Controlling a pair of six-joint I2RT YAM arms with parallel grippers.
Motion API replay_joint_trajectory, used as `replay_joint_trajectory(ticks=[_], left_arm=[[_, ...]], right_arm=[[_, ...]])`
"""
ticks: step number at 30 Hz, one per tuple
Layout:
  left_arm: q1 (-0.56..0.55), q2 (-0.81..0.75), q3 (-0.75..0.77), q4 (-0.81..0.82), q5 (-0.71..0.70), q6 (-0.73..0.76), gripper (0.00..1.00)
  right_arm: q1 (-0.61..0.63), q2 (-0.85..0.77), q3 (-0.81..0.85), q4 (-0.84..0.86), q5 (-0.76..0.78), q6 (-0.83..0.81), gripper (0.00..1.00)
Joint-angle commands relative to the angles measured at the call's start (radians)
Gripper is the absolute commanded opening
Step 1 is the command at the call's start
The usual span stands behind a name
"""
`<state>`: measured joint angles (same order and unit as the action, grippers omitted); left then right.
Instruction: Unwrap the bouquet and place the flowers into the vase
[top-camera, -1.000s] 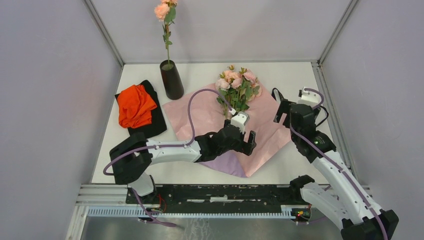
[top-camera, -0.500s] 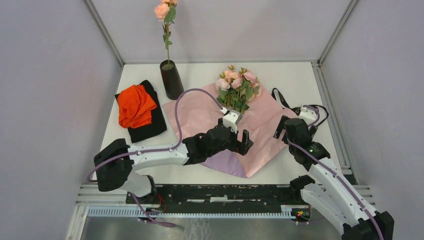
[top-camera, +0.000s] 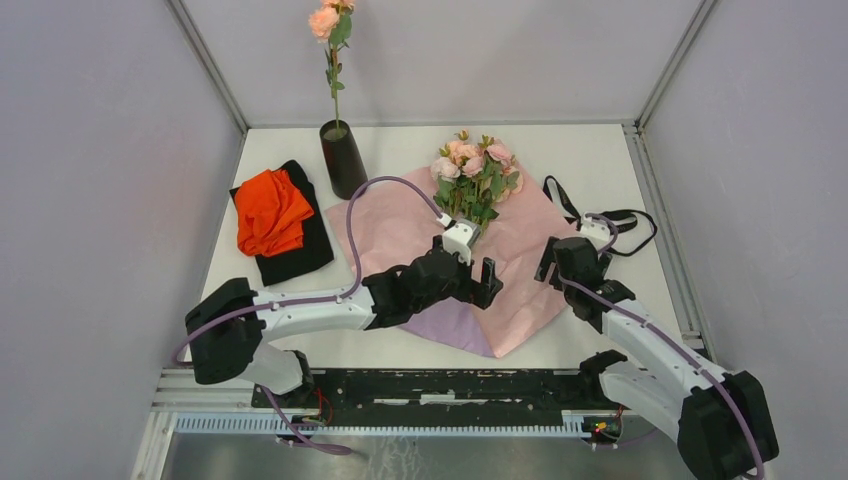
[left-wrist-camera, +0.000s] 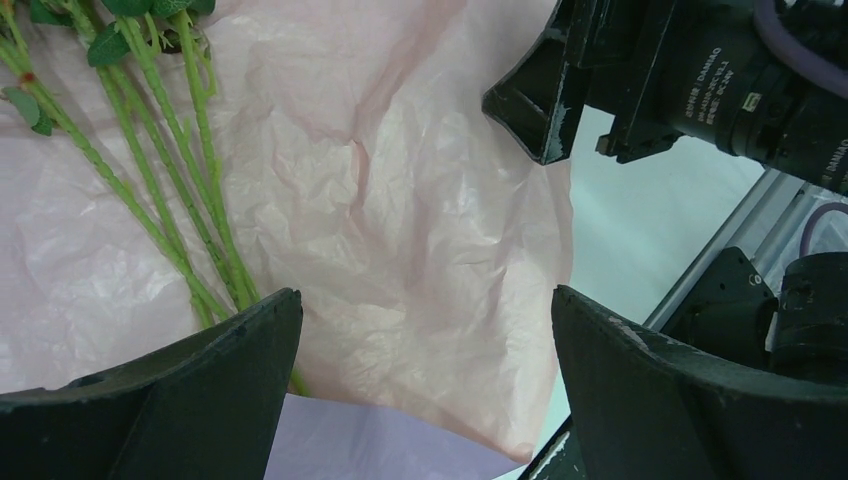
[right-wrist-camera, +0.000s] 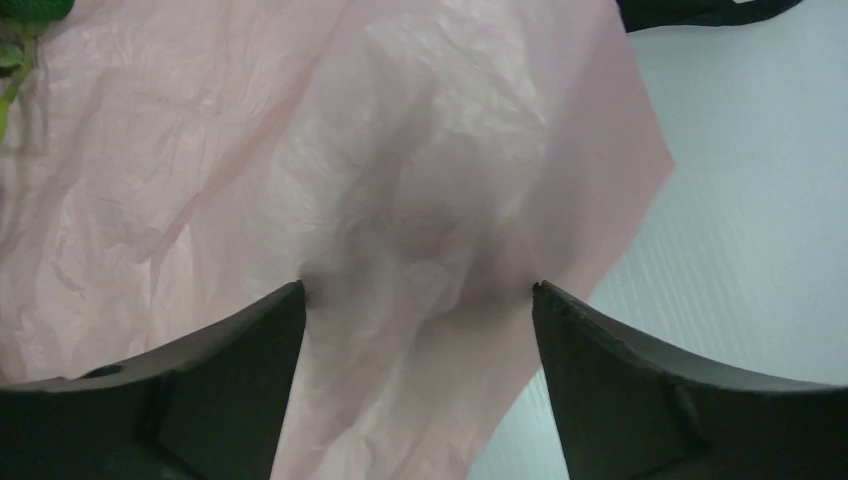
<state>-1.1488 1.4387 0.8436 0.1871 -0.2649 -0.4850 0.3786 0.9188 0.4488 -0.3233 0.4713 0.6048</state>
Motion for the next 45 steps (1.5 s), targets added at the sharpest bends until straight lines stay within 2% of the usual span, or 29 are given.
replay_joint_trajectory(ticks=[1,6,12,13,25,40,41,42,43,45], left_arm=[[0.011,-0.033,0.0,0.004,-0.036,0.022,1.0],[0.021,-0.044,-0.004,-0.008,-0.041,0.023,1.0],[0.024,-0.043,-0.002,-0.017,-0.039,0.023,1.0],[0.024,-0.043,-0.002,-0.018,-0.039,0.023,1.0],[0.03,-0.072,-0.01,-0.036,-0.068,0.034,1.0],[0.092,-0.083,-0.026,-0.054,-0.081,0.029,1.0],[0.094,-0.08,-0.026,-0.054,-0.083,0.028,1.0],[0.095,-0.077,-0.025,-0.052,-0.085,0.028,1.0],[0.098,-0.074,-0.025,-0.051,-0.086,0.027,1.0],[0.102,-0.067,-0.024,-0.044,-0.089,0.024,1.0]], right_arm=[[-0.001,0.048,-0.035,0.139,-0.041,-0.007,0.84],[-0.002,0.074,-0.053,0.19,-0.059,-0.011,0.39],[-0.005,0.073,-0.054,0.212,-0.034,-0.028,0.02],[-0.007,0.078,-0.047,0.216,-0.033,-0.031,0.0],[-0.079,0.29,0.12,0.277,-0.074,-0.109,0.0],[-0.162,0.565,0.34,0.302,-0.125,-0.154,0.0],[-0.163,0.566,0.343,0.298,-0.127,-0.155,0.07],[-0.162,0.558,0.339,0.297,-0.133,-0.156,0.27],[-0.162,0.544,0.332,0.298,-0.134,-0.161,0.38],[-0.161,0.48,0.296,0.309,-0.109,-0.161,0.53]])
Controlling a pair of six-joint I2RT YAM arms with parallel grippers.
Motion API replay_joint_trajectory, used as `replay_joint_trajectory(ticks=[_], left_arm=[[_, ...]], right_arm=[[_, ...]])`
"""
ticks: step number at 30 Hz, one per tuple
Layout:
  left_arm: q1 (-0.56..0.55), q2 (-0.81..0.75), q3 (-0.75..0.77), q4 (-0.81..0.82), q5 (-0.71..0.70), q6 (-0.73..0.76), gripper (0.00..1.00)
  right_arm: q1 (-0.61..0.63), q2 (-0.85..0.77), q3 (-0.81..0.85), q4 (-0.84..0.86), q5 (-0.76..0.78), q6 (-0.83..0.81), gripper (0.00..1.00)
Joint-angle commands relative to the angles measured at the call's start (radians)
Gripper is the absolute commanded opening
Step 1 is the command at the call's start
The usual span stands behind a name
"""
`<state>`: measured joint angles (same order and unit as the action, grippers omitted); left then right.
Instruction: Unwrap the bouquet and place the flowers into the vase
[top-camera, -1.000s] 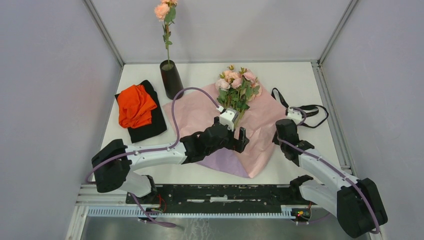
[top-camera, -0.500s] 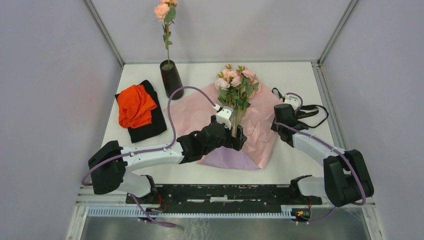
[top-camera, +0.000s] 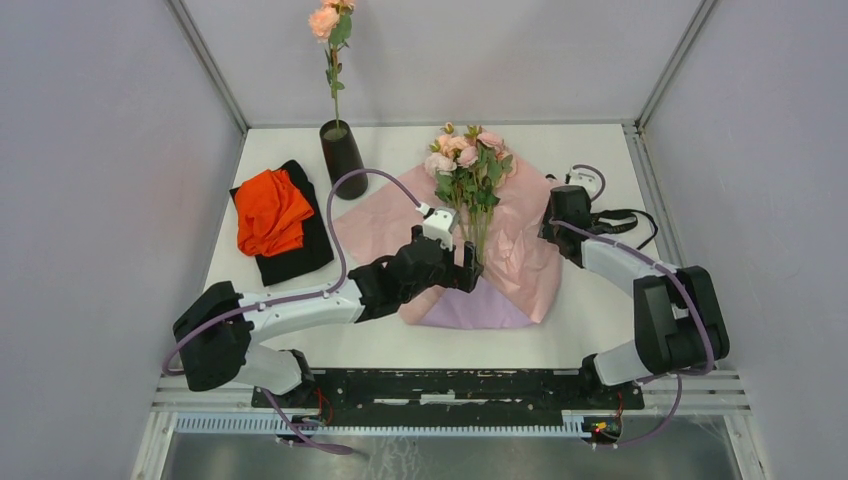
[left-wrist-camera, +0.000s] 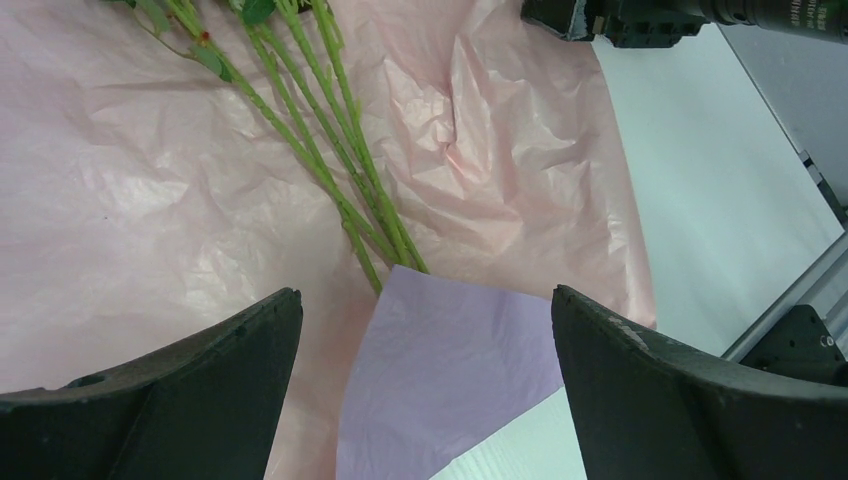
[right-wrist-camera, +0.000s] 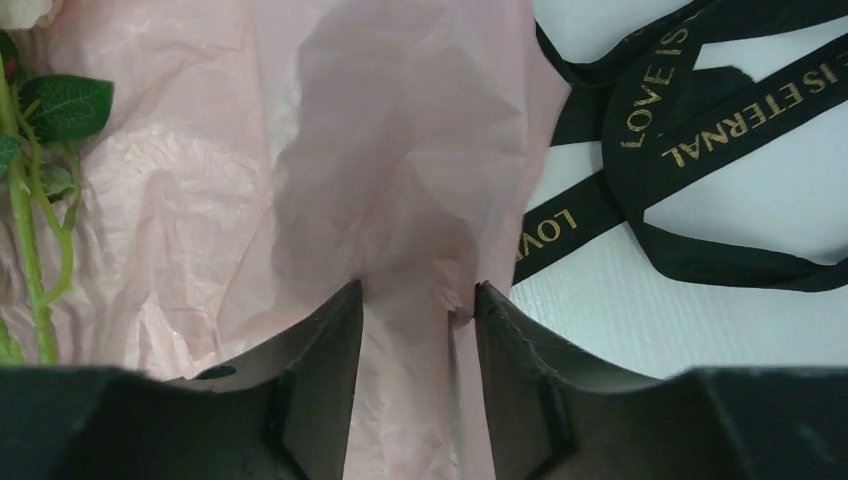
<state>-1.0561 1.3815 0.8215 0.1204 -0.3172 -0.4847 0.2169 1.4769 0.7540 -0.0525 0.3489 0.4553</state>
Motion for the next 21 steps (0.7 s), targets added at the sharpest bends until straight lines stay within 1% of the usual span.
replay_joint_trajectory(ticks=[1,3,5,8,11,14,16,18,21], left_arm=[[0.013,-0.005,0.001,0.024,-0.036,0.022,1.0],[0.028,0.011,0.01,0.021,-0.031,0.022,1.0],[0.074,0.036,0.021,0.007,0.002,0.002,1.0],[0.158,0.076,0.014,0.037,0.103,-0.047,1.0],[0.184,0.133,0.034,0.05,0.156,-0.056,1.0],[0.178,0.19,0.052,0.076,0.26,-0.067,1.0],[0.154,0.209,0.046,0.1,0.308,-0.081,1.0],[0.103,0.204,0.032,0.105,0.31,-0.086,1.0],[0.023,0.167,0.015,0.068,0.293,-0.117,1.0]], right_arm=[[0.001,-0.117,-0.027,0.043,0.038,-0.017,0.58],[0.002,-0.204,-0.057,0.04,0.085,-0.036,0.64],[0.001,-0.283,-0.061,0.014,0.106,-0.058,0.66],[0.001,-0.37,-0.061,-0.01,0.074,-0.07,0.67],[0.002,-0.423,-0.065,-0.024,0.052,-0.071,0.67],[0.001,-0.462,-0.074,-0.028,0.037,-0.071,0.67],[0.002,-0.478,-0.076,-0.025,0.039,-0.078,0.67],[0.002,-0.476,-0.075,-0.02,0.036,-0.09,0.67],[0.002,-0.444,-0.07,-0.019,0.017,-0.095,0.67]])
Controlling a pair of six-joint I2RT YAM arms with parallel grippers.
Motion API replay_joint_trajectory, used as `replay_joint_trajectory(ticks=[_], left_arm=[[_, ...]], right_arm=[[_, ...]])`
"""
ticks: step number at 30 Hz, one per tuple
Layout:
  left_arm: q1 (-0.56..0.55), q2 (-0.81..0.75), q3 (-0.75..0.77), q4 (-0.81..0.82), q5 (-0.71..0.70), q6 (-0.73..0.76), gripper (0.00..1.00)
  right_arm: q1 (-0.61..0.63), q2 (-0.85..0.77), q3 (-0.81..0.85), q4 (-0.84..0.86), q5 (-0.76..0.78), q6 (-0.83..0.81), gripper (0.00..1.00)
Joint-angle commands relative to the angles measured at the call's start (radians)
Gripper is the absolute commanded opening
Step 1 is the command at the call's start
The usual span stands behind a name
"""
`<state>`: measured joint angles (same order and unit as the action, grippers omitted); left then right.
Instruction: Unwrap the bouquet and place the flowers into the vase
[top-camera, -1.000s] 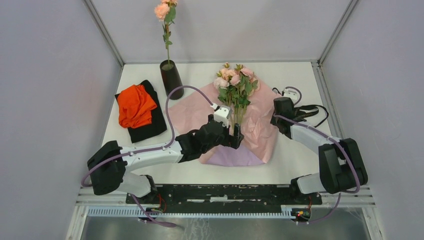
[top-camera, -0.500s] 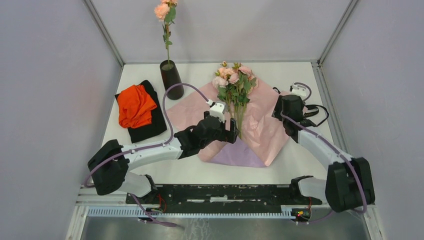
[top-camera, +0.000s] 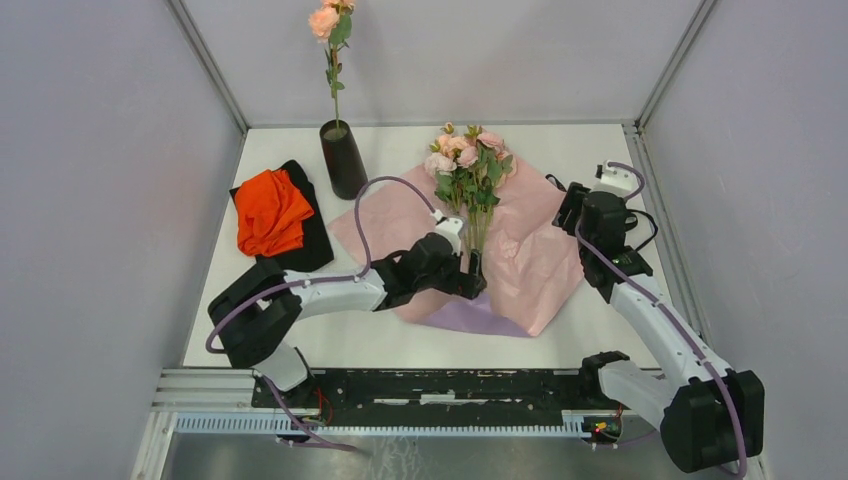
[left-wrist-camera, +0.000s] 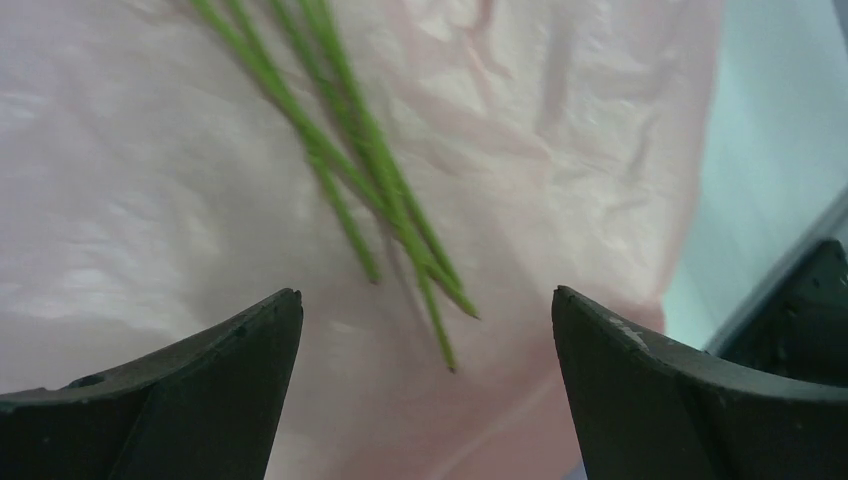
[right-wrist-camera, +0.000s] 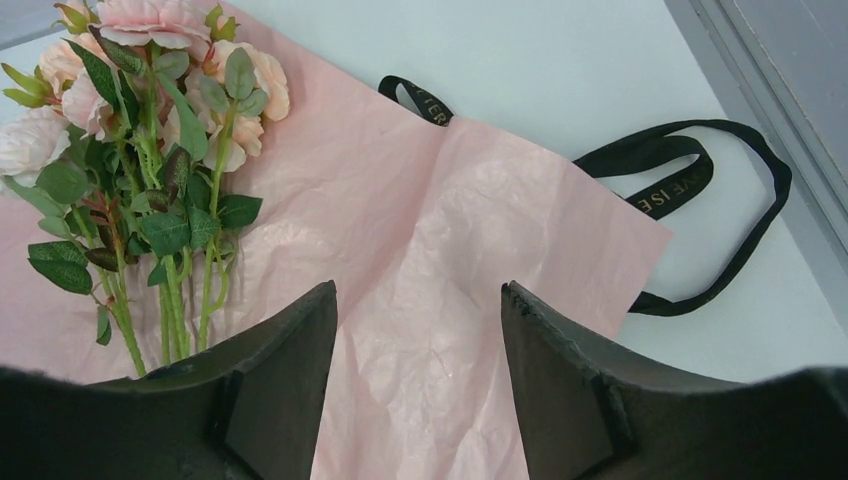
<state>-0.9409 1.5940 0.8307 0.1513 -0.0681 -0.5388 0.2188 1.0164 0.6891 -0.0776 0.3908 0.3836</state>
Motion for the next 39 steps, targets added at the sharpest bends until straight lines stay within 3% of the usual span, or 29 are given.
replay_joint_trajectory(ticks=[1,6,12,20,26,39], left_arm=[[-0.115,-0.063,-0.009,0.033,0.039,-0.083,1.0],[-0.184,-0.167,-0.086,-0.045,0.044,-0.182,1.0],[-0.233,-0.267,-0.097,-0.32,0.003,-0.212,1.0],[-0.258,-0.37,-0.181,-0.405,0.187,-0.274,1.0],[-0.29,-0.41,-0.23,-0.417,0.242,-0.297,1.0],[-0.36,-0.246,-0.303,-0.308,0.326,-0.306,1.0]], right_arm=[[-0.001,0.028,-0.01,0.013,-0.033,-0.021,0.67],[0.0,0.073,-0.038,0.07,-0.071,-0.001,0.67],[-0.001,0.129,-0.051,0.123,-0.093,0.009,0.67],[0.003,0.16,-0.053,0.154,-0.124,0.028,0.67],[0.012,0.169,-0.055,0.16,-0.137,0.032,0.67],[0.144,0.241,0.007,0.124,-0.132,0.002,0.67]])
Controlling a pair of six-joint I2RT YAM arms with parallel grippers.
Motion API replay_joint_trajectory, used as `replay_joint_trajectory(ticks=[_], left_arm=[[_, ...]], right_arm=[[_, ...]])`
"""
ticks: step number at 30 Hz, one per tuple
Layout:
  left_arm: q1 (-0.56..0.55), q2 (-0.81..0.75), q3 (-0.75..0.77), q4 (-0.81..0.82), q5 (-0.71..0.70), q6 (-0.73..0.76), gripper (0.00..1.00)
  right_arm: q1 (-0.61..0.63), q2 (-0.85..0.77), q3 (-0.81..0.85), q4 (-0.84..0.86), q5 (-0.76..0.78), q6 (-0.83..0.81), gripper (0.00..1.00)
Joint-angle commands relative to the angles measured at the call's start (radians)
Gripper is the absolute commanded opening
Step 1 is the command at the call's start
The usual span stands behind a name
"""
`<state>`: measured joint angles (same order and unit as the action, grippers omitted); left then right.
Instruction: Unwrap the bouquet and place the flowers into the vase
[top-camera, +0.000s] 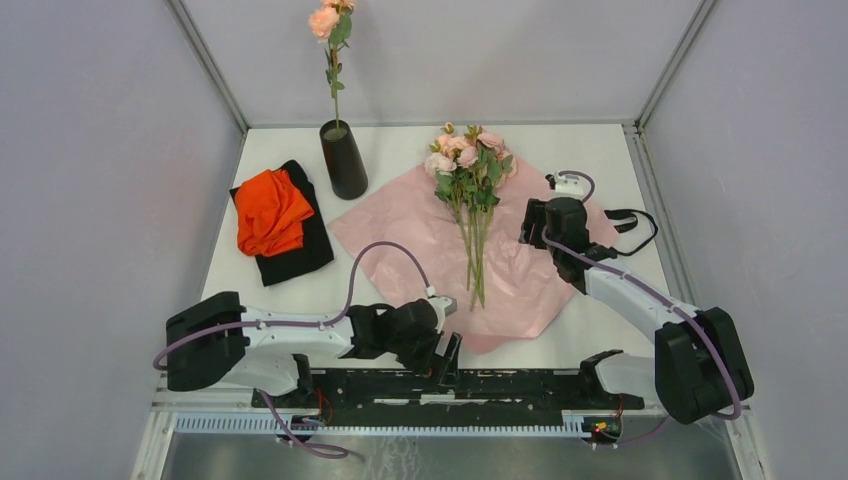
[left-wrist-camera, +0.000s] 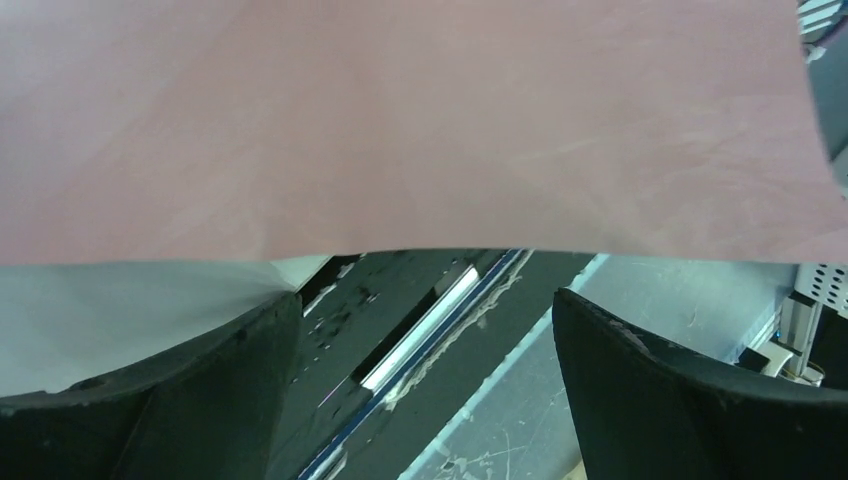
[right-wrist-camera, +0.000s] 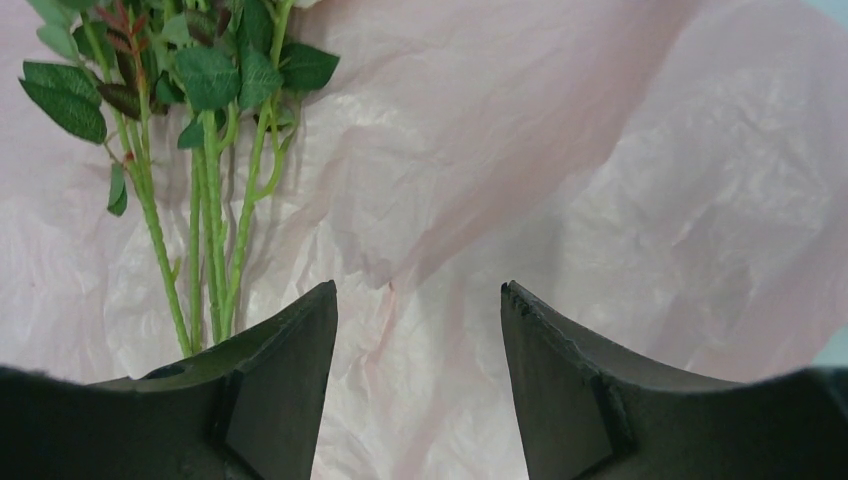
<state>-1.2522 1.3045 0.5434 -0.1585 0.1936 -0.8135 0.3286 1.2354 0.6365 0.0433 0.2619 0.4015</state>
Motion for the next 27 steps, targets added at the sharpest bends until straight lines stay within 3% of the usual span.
replay_joint_trajectory(ticks=[1,10,12,16,21,27], left_arm=[[-0.057,0.028,-0.007,-0.004,0.061,-0.024,1.0],[-0.072,-0.272,0.215,-0.324,-0.096,0.079,1.0],[-0.072,-0.33,0.28,-0.387,-0.179,0.099,1.0],[-0.068,-0.371,0.381,-0.496,-0.52,0.097,1.0],[-0.046,-0.329,0.406,-0.484,-0.748,0.08,1.0],[-0.018,-0.25,0.415,-0.394,-0.82,0.08,1.0]], right_arm=[[0.044,0.03,0.07,-0.004,-0.008,-0.019,0.67],[0.168,0.062,0.086,-0.024,0.01,-0.016,0.67],[0.204,0.07,0.08,-0.027,0.014,-0.009,0.66],[0.277,0.051,0.036,-0.025,0.031,0.023,0.66],[0.386,-0.038,-0.066,-0.039,0.064,0.061,0.65],[0.541,-0.164,-0.224,-0.07,0.088,0.168,0.64]])
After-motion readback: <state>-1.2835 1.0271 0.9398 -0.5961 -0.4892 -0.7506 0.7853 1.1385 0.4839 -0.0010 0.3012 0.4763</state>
